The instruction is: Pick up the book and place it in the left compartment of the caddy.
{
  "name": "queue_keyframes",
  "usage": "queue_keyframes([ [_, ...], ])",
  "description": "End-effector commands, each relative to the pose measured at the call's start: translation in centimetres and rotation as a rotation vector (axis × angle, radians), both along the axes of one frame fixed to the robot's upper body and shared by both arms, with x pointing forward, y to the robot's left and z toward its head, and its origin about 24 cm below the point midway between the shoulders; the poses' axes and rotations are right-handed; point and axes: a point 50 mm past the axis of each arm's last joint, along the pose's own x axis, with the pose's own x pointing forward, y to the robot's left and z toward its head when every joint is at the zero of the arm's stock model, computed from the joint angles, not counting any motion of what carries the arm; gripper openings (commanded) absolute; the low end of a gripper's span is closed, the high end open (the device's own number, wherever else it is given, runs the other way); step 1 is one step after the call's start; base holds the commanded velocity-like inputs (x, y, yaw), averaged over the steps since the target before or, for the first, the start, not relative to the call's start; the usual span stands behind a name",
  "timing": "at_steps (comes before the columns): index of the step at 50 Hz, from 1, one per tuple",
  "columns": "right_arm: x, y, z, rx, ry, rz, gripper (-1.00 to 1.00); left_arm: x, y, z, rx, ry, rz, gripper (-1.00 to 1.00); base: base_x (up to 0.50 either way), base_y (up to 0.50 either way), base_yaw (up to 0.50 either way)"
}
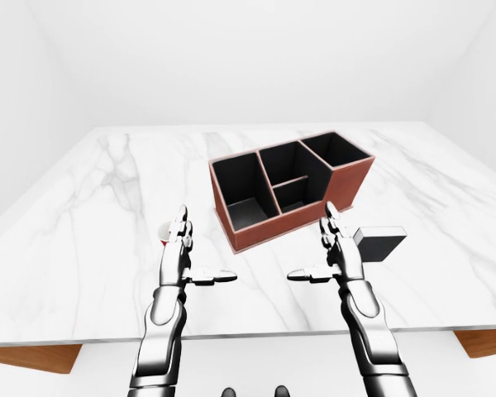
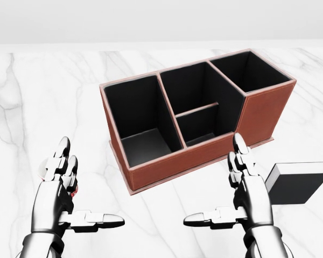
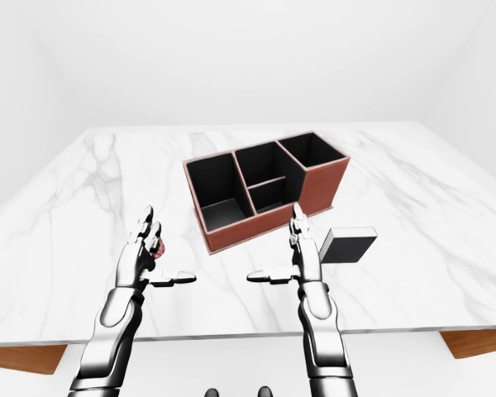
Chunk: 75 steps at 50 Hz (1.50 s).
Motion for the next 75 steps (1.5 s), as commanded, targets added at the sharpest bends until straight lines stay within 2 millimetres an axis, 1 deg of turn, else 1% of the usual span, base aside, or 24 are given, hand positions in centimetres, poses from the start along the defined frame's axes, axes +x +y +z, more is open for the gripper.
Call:
queue_keyframes([
  [1, 0.3, -1.3, 0.8, -0.030, -0.028, -0.035, 1.00, 0.0, 0.1, 0.0, -0.001, 0.000, 0.002, 1.00, 0.00, 0.00, 0.00],
  [4, 0.8, -2.6, 2.3, -0.029, -0.059, -0.068, 1.00, 0.1, 0.2, 0.0, -0.001, 0.000, 0.004, 1.00, 0.00, 0.00, 0.00],
  [5, 0.5, -3.7, 3.4, -0.037, -0.082, -0.084, 1.00, 0.2, 0.3, -0.1, -0.002, 0.001, 0.005, 1.00, 0.00, 0.00, 0.00],
  [7, 0.4, -4.8, 5.0, -0.070, -0.142, -0.116, 1.00, 0.3, 0.3, -0.1, -0.005, 0.001, 0.005, 1.00, 0.00, 0.00, 0.00],
  [8, 0.3, -5.8, 6.2, -0.119, -0.183, -0.157, 1.00, 0.3, 0.3, -0.1, -0.007, 0.003, 0.006, 1.00, 0.00, 0.00, 0.00],
  [9, 0.2, -6.3, 6.7, -0.139, -0.201, -0.168, 1.00, 0.3, 0.2, -0.1, -0.006, 0.002, 0.005, 1.00, 0.00, 0.00, 0.00],
  [12, 0.0, -7.4, 7.8, -0.201, -0.232, -0.200, 1.00, 0.3, 0.1, -0.1, -0.007, 0.002, 0.002, 1.00, 0.00, 0.00, 0.00],
  [15, -0.1, -8.1, 8.1, -0.252, -0.230, -0.209, 1.00, 0.3, 0.1, -0.1, -0.008, 0.001, 0.002, 1.00, 0.00, 0.00, 0.00],
  [18, -0.4, -8.2, 7.8, -0.325, -0.201, -0.184, 1.00, 0.2, 0.1, 0.0, -0.007, 0.000, 0.002, 1.00, 0.00, 0.00, 0.00],
  [26, -0.5, -8.3, 7.1, -0.405, -0.151, -0.164, 1.00, 0.0, 0.1, 0.2, -0.010, -0.003, -0.001, 1.00, 0.00, 0.00, 0.00],
  [33, -0.4, -9.3, 8.1, -0.506, -0.144, -0.131, 1.00, 0.0, 0.2, 0.2, -0.014, -0.005, 0.001, 1.00, 0.00, 0.00, 0.00],
  [36, 0.1, -9.9, 8.3, -0.550, -0.125, -0.137, 1.00, 0.0, 0.2, 0.2, -0.015, -0.006, 0.000, 1.00, 0.00, 0.00, 0.00],
  [38, 0.7, -10.5, 8.3, -0.652, -0.081, -0.125, 1.00, -0.1, 0.3, 0.4, -0.017, -0.008, 0.001, 1.00, 0.00, 0.00, 0.00],
  [40, 1.0, -10.9, 8.5, -0.695, -0.059, -0.115, 1.00, -0.1, 0.4, 0.5, -0.017, -0.009, 0.002, 1.00, 0.00, 0.00, 0.00],
  [41, 1.7, -11.5, 8.7, -0.764, -0.030, -0.125, 1.00, -0.1, 0.4, 0.5, -0.018, -0.010, 0.003, 1.00, 0.00, 0.00, 0.00],
  [43, 2.6, -12.4, 8.5, -0.842, 0.020, -0.158, 1.00, -0.2, 0.4, 0.6, -0.021, -0.012, 0.004, 1.00, 0.00, 0.00, 0.00],
  [45, 3.2, -12.5, 8.3, -0.870, 0.045, -0.151, 1.00, -0.1, 0.4, 0.5, -0.022, -0.011, 0.005, 1.00, 0.00, 0.00, 0.00],
  [49, 4.1, -13.2, 7.5, -0.999, 0.115, -0.123, 1.00, 0.2, 0.3, 0.1, -0.022, -0.006, 0.005, 1.00, 0.00, 0.00, 0.00],
  [53, 4.4, -13.7, 6.7, -1.081, 0.163, -0.086, 1.00, 0.3, 0.0, 0.2, -0.018, -0.005, -0.002, 1.00, 0.00, 0.00, 0.00],
  [60, 5.1, -14.8, 6.2, -1.244, 0.209, -0.091, 1.00, 0.3, -0.1, 0.4, -0.018, -0.008, -0.005, 1.00, 0.00, 0.00, 0.00],
  [68, 5.4, -14.6, 5.3, -1.260, 0.270, -0.017, 1.00, 0.3, 0.0, 0.8, -0.019, -0.012, -0.001, 1.00, 0.00, 0.00, 0.00],
  [72, 6.1, -14.5, 4.1, -1.270, 0.297, -0.019, 1.00, 0.2, 0.1, 1.0, -0.021, -0.017, -0.001, 1.00, 0.00, 0.00, 0.00],
  [73, 6.1, -14.4, 3.3, -1.285, 0.319, -0.011, 1.00, 0.3, 0.1, 1.0, -0.021, -0.016, -0.001, 1.00, 0.00, 0.00, 0.00],
  [75, 6.3, -14.2, 2.6, -1.288, 0.334, -0.007, 1.00, 0.3, 0.1, 0.9, -0.021, -0.015, -0.001, 1.00, 0.00, 0.00, 0.00],
])
